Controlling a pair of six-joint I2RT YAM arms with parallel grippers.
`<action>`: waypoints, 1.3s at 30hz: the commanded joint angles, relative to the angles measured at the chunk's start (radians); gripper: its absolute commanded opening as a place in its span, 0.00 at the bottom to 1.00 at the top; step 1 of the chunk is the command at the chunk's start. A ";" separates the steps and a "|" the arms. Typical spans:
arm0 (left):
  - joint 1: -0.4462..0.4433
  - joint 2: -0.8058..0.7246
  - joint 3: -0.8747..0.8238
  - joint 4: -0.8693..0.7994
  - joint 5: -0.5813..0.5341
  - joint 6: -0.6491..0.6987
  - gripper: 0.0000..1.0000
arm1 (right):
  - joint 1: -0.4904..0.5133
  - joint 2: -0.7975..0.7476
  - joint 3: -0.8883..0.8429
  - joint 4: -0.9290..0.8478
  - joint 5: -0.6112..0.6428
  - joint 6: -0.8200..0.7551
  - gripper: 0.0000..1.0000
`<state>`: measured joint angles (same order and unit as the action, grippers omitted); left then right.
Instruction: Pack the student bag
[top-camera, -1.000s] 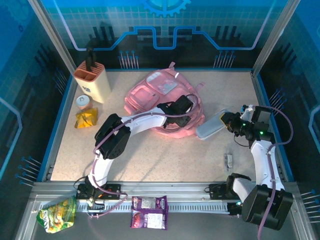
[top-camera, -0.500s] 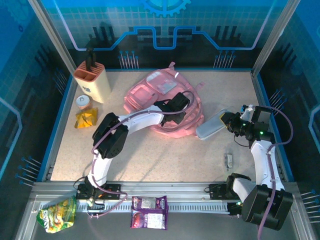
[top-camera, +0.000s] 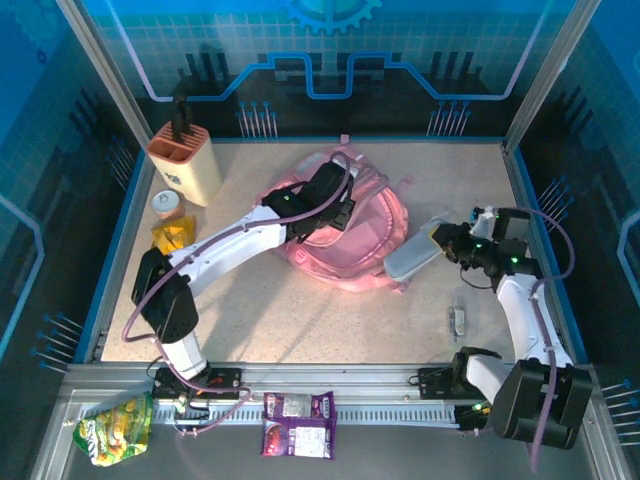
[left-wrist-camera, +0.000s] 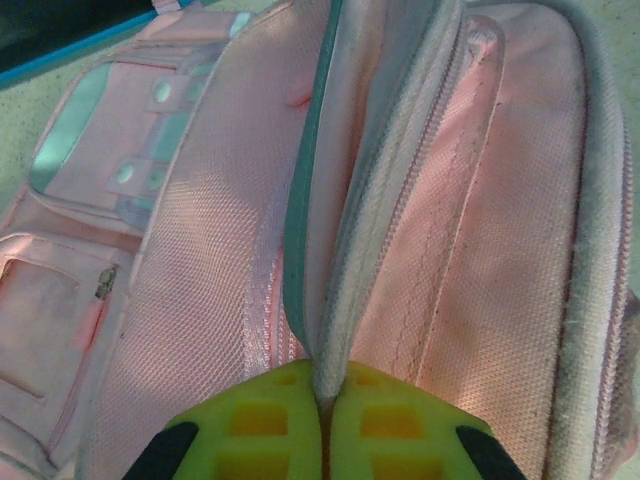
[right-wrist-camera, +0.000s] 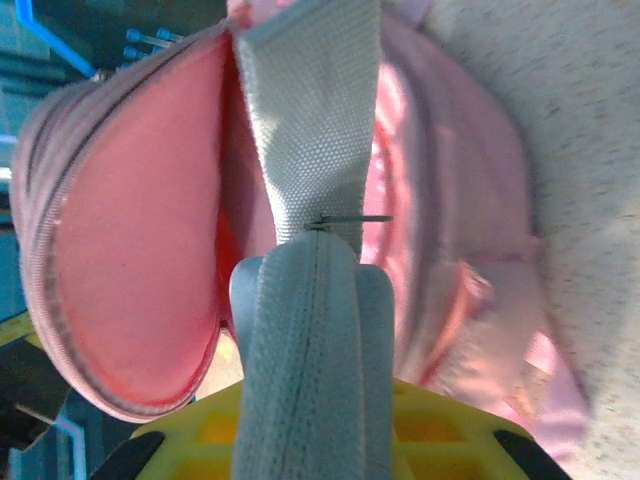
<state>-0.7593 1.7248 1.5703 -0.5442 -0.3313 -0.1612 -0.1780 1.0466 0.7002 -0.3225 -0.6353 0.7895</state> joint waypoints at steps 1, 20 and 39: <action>-0.011 -0.076 0.017 -0.017 0.023 -0.112 0.00 | 0.101 0.042 0.017 0.157 0.058 0.095 0.15; -0.037 -0.122 -0.002 0.015 -0.038 -0.478 0.00 | 0.618 0.475 0.019 1.020 0.764 0.335 0.28; -0.010 -0.132 -0.025 0.010 -0.072 -0.447 0.00 | 0.611 0.201 -0.021 0.410 0.613 -0.098 0.80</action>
<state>-0.7799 1.6535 1.5471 -0.5980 -0.3687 -0.6006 0.4488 1.2518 0.6376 0.3672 0.0048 0.8162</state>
